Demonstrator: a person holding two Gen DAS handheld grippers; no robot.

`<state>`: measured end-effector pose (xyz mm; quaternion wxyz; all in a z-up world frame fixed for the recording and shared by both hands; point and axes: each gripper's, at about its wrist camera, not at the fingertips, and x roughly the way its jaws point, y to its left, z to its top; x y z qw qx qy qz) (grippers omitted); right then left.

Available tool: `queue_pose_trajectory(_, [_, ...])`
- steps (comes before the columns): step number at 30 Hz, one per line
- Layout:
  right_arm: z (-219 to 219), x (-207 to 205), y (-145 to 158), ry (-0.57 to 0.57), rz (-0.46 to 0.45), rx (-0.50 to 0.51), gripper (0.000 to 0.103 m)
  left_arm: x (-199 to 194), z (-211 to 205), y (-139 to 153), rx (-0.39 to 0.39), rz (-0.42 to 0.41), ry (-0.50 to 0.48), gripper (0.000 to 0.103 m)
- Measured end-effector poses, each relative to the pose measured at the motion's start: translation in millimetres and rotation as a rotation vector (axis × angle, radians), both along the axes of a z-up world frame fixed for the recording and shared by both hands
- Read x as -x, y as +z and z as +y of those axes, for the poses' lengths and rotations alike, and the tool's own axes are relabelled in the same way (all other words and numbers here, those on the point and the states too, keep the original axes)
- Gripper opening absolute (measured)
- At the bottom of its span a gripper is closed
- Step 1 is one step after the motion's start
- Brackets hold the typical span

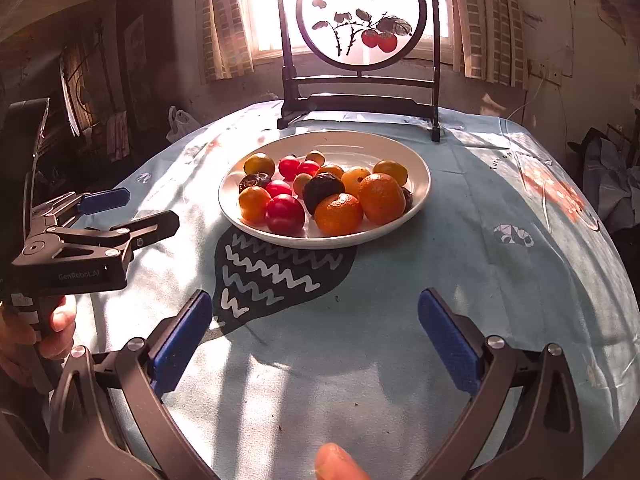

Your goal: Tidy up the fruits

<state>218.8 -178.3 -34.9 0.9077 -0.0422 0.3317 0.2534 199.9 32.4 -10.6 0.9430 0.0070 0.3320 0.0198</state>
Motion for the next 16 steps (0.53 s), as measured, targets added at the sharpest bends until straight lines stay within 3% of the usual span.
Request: queue_pose_trajectory(16, [1.4, 1.2, 1.1, 0.0, -0.009, 0.015, 0.102, -1.4, -1.8, -4.9, -0.043, 0.004, 0.018, 0.101])
